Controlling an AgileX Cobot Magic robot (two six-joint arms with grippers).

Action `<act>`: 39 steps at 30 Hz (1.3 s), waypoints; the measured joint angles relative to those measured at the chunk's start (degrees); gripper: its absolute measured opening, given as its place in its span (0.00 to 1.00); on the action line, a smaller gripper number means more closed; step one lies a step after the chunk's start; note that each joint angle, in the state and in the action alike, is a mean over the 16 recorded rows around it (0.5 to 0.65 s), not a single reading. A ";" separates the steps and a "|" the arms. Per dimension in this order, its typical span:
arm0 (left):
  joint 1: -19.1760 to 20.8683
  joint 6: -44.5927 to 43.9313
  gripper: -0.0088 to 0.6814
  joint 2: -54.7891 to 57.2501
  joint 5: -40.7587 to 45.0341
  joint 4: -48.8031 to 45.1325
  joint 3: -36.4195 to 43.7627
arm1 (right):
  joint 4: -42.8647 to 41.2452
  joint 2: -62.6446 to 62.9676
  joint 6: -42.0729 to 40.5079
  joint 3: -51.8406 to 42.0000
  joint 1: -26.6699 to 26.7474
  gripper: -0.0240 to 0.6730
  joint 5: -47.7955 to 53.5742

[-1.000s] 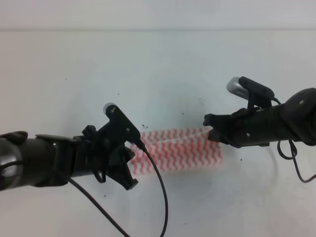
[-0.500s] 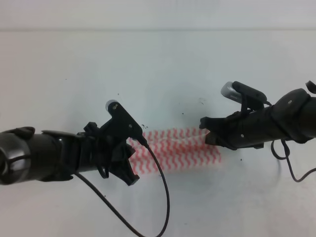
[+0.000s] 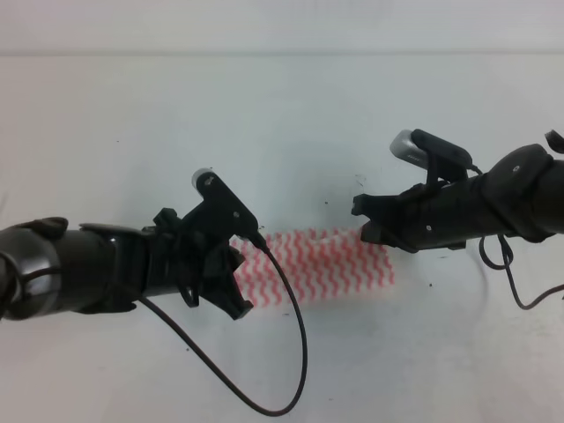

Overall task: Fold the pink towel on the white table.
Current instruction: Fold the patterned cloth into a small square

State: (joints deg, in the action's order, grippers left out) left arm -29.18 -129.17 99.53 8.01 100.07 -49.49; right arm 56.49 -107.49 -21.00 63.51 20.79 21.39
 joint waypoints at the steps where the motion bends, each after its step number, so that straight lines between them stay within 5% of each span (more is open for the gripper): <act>1: 0.00 0.03 0.01 -0.03 -0.10 0.28 -0.16 | -0.07 0.05 0.00 0.15 -0.04 0.01 -0.06; 39: 0.01 0.37 0.01 2.96 -1.54 -0.84 -2.00 | -1.02 -4.84 -0.02 4.00 -1.89 0.01 1.85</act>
State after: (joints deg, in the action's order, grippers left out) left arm -29.17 -128.80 102.50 6.47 99.22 -51.50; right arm 55.48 -112.33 -21.03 67.51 18.89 23.24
